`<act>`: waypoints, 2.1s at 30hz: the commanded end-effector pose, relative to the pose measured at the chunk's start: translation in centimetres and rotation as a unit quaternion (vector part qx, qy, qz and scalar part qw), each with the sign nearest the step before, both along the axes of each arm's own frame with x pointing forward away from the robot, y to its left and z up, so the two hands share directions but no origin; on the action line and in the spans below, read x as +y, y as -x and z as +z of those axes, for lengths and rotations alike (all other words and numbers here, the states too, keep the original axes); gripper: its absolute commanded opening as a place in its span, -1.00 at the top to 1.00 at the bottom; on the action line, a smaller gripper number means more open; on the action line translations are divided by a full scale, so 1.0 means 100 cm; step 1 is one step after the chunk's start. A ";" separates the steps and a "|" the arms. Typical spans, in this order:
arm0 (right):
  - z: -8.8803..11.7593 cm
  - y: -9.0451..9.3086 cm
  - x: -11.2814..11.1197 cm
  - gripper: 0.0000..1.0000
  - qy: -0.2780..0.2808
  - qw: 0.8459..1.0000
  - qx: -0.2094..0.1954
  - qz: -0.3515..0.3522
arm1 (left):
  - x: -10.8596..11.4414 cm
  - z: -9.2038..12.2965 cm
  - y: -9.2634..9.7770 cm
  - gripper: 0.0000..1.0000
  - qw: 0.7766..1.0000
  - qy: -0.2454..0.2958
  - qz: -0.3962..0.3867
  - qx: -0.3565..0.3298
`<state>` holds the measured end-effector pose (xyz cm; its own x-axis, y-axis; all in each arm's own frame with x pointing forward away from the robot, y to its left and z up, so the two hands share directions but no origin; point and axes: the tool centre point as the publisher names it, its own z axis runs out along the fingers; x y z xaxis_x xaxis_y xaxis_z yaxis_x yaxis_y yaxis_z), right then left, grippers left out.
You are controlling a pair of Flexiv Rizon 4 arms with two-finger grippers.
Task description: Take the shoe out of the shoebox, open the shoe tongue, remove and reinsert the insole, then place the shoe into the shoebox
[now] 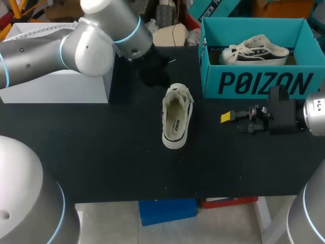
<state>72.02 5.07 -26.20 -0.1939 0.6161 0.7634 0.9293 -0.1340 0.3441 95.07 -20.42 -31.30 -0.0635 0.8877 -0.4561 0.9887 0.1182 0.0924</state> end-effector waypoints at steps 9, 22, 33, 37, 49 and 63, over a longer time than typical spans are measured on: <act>0.001 0.000 0.001 -1.00 0.001 1.000 0.001 0.000 | -0.024 -0.015 0.006 1.00 0.998 0.001 -0.050 0.042; 0.001 0.000 0.001 -1.00 0.001 1.000 0.001 0.000 | -0.033 -0.053 0.039 1.00 0.994 0.001 -0.066 0.087; 0.001 0.000 0.001 -1.00 0.001 1.000 0.001 0.000 | -0.024 -0.004 0.046 1.00 0.990 -0.006 -0.128 0.057; 0.001 0.000 0.001 -1.00 0.001 1.000 0.001 0.000 | -0.009 0.021 0.047 0.75 0.989 -0.037 -0.138 0.043; 0.001 0.000 0.001 -1.00 0.001 1.000 0.001 0.000 | 0.015 -0.006 0.051 0.31 0.980 -0.122 -0.150 0.049; 0.001 0.000 0.001 -1.00 0.001 1.000 0.001 0.000 | 0.005 -0.048 0.047 0.23 0.971 -0.163 -0.172 0.029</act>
